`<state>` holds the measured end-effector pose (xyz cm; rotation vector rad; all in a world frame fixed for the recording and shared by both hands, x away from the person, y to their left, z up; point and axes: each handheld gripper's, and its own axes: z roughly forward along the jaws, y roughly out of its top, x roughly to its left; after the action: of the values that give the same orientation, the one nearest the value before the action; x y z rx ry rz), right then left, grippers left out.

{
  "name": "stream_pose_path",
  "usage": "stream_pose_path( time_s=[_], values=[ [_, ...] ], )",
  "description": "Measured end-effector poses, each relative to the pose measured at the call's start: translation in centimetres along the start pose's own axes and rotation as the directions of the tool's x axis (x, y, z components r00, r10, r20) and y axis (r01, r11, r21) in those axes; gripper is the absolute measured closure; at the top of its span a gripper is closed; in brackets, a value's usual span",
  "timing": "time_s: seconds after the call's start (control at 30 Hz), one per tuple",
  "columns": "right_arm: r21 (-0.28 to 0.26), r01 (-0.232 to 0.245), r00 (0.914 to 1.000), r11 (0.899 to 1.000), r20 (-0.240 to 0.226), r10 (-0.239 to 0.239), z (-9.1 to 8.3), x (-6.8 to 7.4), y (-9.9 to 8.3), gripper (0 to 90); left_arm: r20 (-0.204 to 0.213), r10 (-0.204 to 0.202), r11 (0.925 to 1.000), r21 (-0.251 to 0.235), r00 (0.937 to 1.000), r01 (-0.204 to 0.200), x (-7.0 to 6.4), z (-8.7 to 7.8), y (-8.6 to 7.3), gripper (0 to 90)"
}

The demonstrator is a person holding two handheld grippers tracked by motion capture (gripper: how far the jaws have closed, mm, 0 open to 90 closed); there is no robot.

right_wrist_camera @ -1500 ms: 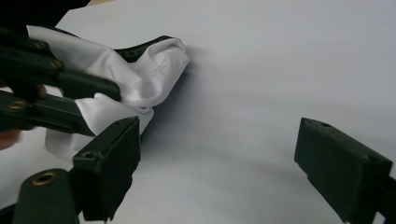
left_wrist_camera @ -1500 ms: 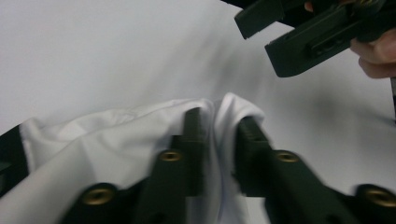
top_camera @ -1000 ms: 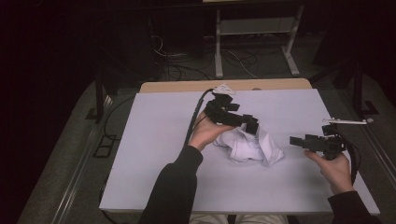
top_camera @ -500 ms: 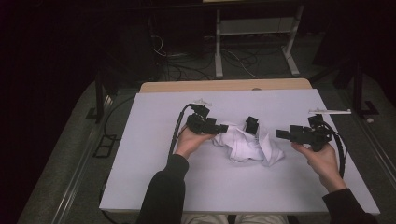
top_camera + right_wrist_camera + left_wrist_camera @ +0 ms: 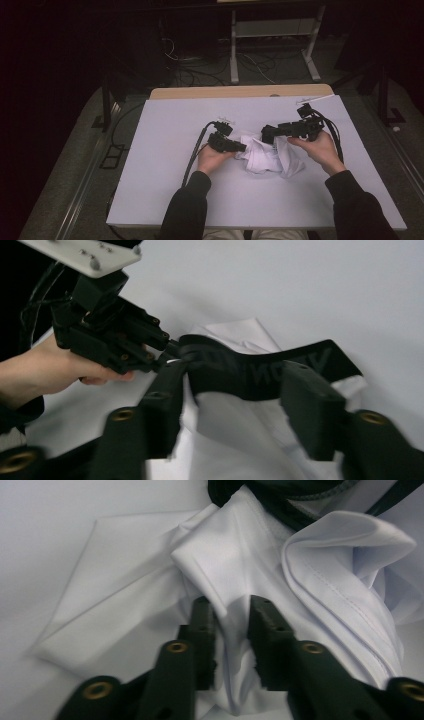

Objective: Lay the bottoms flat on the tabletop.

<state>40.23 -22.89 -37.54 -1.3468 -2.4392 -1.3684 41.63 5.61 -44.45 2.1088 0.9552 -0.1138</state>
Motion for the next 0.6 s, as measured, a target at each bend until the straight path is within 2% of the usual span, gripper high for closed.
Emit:
stream_pose_path(
  time_s=[0.03,0.13,0.27,0.4,0.43,0.5,0.6],
  values=[
    [0.004,0.017,0.9998,1.0,0.005,-0.017,0.1,0.1,0.2,47.3,0.002,-0.007,1.0,-0.002,1.0,0.007,0.1,0.0,0.0,81.0],
    [-0.032,0.026,0.9982,0.999,-0.053,-0.027,-0.1,0.3,0.5,54.4,0.006,-0.016,0.9998,-0.015,0.9999,0.016,0.2,-0.2,-0.1,85.7],
    [0.042,0.043,0.9988,0.998,-0.026,-0.042,0.6,0.3,0.8,59.2,-0.001,-0.001,0.9997,-0.024,1.0,0.001,0.2,-0.4,0.0,86.4],
    [0.086,0.053,0.9981,0.995,-0.036,-0.05,1.2,0.2,1.2,81.2,-0.017,0.028,0.9991,-0.033,0.9995,-0.028,0.0,-0.9,0.2,87.0],
    [0.089,0.05,0.9984,0.995,-0.031,-0.048,1.2,0.2,1.3,83.8,-0.018,0.029,0.9987,-0.042,0.9994,-0.03,0.0,-1.3,0.2,87.1],
    [0.082,0.029,0.9995,0.996,-0.015,-0.028,0.8,-0.1,1.7,85.0,-0.027,0.046,0.9972,-0.058,0.9986,-0.047,0.1,-2.4,0.4,87.3],
    [0.026,-0.01,0.9998,1.0,0.018,0.01,-0.5,-0.7,2.4,85.1,-0.044,0.063,0.9951,-0.073,0.997,-0.066,0.3,-4.4,0.7,87.4]
  ],
)
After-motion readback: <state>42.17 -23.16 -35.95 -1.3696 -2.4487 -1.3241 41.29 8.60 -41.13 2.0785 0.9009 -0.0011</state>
